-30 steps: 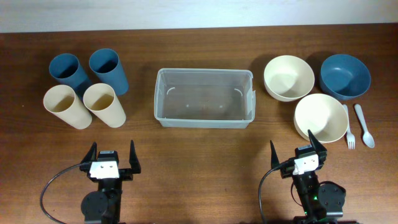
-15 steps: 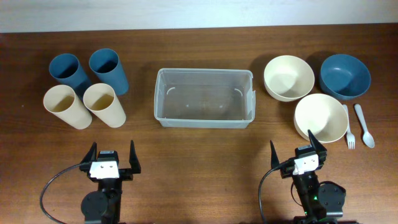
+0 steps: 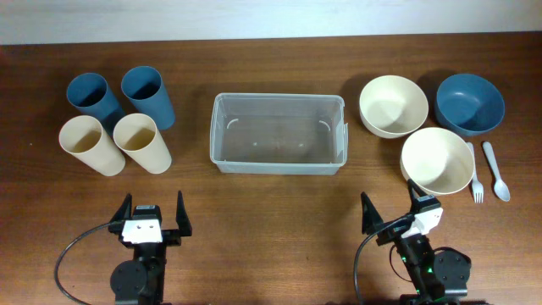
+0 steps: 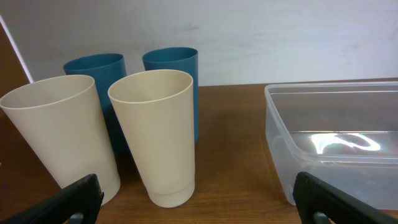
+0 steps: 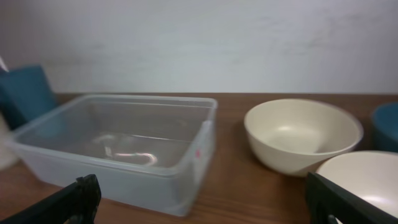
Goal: Pack container
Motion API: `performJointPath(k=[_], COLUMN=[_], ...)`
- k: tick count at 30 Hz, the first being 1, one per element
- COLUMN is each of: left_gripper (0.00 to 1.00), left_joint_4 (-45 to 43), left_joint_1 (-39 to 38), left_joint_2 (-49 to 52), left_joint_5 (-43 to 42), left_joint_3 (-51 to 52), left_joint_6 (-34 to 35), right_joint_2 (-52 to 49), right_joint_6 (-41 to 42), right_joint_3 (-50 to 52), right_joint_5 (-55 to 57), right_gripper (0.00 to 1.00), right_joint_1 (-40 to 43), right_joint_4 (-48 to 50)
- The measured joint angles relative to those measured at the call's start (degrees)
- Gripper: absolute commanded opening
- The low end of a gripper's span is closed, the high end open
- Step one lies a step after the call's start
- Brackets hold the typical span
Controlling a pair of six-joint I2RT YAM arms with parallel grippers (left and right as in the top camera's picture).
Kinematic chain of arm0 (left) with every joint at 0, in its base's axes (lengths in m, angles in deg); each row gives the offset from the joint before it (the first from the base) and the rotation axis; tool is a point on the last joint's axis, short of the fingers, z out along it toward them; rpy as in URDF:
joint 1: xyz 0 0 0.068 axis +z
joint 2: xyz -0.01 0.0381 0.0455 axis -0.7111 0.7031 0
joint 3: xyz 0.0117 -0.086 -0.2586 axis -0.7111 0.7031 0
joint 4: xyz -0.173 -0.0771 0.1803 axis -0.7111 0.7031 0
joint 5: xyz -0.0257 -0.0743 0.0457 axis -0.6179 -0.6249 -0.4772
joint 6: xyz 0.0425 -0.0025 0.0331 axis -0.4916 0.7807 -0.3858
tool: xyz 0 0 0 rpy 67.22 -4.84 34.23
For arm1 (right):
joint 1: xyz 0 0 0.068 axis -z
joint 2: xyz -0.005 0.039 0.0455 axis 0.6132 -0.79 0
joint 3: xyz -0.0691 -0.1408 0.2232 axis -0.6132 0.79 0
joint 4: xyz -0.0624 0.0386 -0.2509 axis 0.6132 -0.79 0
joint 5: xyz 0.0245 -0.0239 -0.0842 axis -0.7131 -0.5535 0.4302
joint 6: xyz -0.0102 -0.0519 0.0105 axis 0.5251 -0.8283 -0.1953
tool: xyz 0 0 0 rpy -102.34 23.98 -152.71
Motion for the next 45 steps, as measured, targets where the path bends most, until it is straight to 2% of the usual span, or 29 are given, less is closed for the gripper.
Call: performJointPath(k=[7, 12, 19, 26, 29, 33, 38, 45], left_gripper=[1.0, 1.0, 1.0, 1.0, 1.0, 1.0, 1.0, 1.0], left_joint_4=[0.0, 0.0, 0.02, 0.04, 0.04, 0.04, 0.07, 0.07], left_joint_1=[0.0, 0.0, 0.0, 0.0, 0.0, 0.0, 0.0, 0.0], left_joint_2=[0.0, 0.0, 0.0, -0.11, -0.09, -0.11, -0.11, -0.11], left_joint_5=[0.0, 0.02, 0.02, -0.02, 0.0, 0.02, 0.0, 0.0], left_joint_3=[0.0, 0.0, 0.0, -0.02, -0.02, -0.02, -0.02, -0.02], left_joint_6=[0.0, 0.0, 0.0, 0.0, 0.0, 0.0, 0.0, 0.0], right_joint_2=[0.0, -0.37, -10.03, -36.85, -45.2, -52.13, -55.6, -56.48], right_joint_6=[5.18, 6.16, 3.1, 0.31, -1.31, -4.81, -6.73, -3.23], right_joint_3=[-0.04, -6.45, -29.57, -59.58, -70.6, -81.05, -85.11, -85.15], right_joint_5=[-8.66, -9.2, -7.13, -10.49, -11.32, -11.82, -8.5, 4.98], right_gripper=[0.99, 0.99, 0.99, 0.99, 0.99, 0.99, 0.99, 0.99], right_joint_1=[0.0, 0.0, 0.0, 0.0, 0.0, 0.0, 0.0, 0.0], right_joint_4=[3.3, -1.18, -14.32, -43.3, -53.81, -60.35, -65.11, -66.12])
